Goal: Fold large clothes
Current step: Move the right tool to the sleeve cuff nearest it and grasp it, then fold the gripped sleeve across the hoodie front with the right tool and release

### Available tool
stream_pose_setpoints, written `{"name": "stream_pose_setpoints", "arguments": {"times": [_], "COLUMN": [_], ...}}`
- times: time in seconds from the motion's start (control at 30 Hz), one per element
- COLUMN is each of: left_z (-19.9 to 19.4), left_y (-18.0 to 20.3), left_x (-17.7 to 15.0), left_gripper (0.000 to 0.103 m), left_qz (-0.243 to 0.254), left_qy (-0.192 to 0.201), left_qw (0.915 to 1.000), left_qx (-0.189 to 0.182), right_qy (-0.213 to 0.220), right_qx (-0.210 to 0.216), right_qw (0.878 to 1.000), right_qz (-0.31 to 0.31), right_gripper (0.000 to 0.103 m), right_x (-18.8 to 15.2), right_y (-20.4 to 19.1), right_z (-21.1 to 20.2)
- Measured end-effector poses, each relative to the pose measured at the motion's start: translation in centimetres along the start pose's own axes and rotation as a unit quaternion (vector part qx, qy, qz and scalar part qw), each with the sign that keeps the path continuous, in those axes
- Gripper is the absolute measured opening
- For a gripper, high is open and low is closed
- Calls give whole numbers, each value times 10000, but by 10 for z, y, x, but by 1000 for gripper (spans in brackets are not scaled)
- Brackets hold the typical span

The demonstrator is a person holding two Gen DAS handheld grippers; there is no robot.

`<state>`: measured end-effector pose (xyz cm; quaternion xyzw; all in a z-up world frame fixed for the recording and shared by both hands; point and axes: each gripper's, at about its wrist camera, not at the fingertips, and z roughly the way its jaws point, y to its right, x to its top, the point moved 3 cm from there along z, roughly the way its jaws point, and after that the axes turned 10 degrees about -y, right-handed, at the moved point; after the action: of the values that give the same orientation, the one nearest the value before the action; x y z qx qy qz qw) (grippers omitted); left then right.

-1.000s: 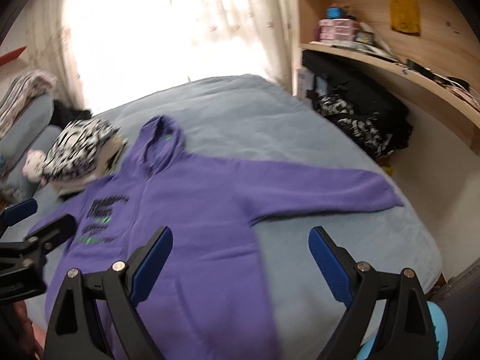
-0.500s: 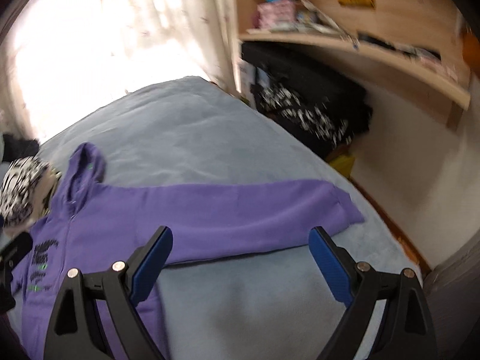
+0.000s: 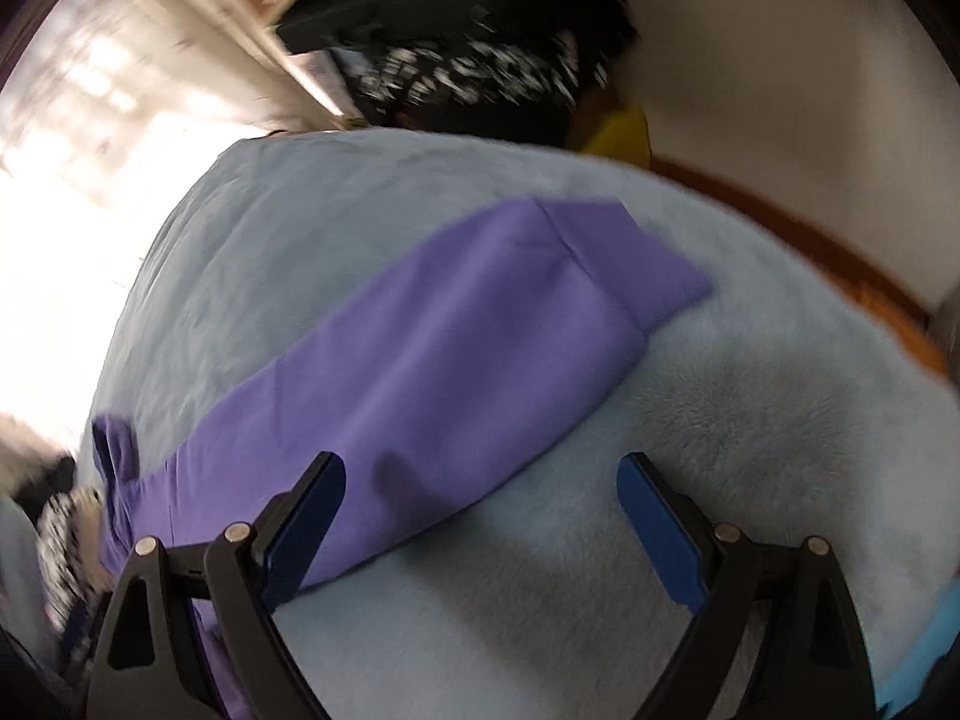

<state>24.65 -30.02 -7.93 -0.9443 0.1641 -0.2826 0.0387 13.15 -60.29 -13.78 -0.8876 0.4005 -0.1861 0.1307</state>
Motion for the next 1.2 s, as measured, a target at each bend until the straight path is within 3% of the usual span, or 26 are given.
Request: {"name": "stream_pose_setpoints", "arguments": {"times": [0.17, 0.27, 0.33, 0.37, 0.43, 0.5, 0.6, 0.8, 0.93, 1.03, 1.2], "left_z": [26, 37, 40, 41, 41, 38, 27, 0, -11, -17, -15], "left_y": [3, -1, -5, -9, -16, -26, -44, -95, -129, -155, -195], "left_x": [3, 4, 3, 1, 0, -3, -8, -28, -44, -59, -87], "left_gripper": [102, 93, 83, 78, 70, 62, 61, 61, 61, 61, 62], "left_qz": [-286, -398, -451, -476, -517, -570, -692, -1068, -1348, -1526, -1849], "left_qy": [-360, -509, -584, -606, -609, -622, -546, -357, -355, -349, -478], "left_qw": [9986, 9974, 9964, 9960, 9958, 9955, 9949, 9931, 9899, 9875, 9816], "left_qx": [-278, -325, -424, -447, -438, -430, -493, -335, -275, -167, -74], "right_qy": [92, 146, 174, 166, 144, 280, 770, 1204, 1104, 783, 170], "right_qx": [129, 132, 99, 115, 270, 323, 323, 1156, 1309, 1282, 799], "right_qw": [9994, 9990, 9988, 9988, 9983, 9980, 9965, 9747, 9504, 9306, 9108], "right_qz": [322, 404, 438, 456, 503, 456, 31, -1489, -2597, -3337, -4047], "right_gripper": [93, 88, 69, 51, 27, 16, 13, 10, 10, 10, 12], "right_x": [10, 16, 20, 21, 23, 26, 19, -22, -72, -118, -187], "right_y": [7, 5, 5, 6, 6, 0, -30, -139, -212, -256, -284], "right_z": [10, 16, 18, 18, 19, 14, -13, -68, -76, -59, -6]}}
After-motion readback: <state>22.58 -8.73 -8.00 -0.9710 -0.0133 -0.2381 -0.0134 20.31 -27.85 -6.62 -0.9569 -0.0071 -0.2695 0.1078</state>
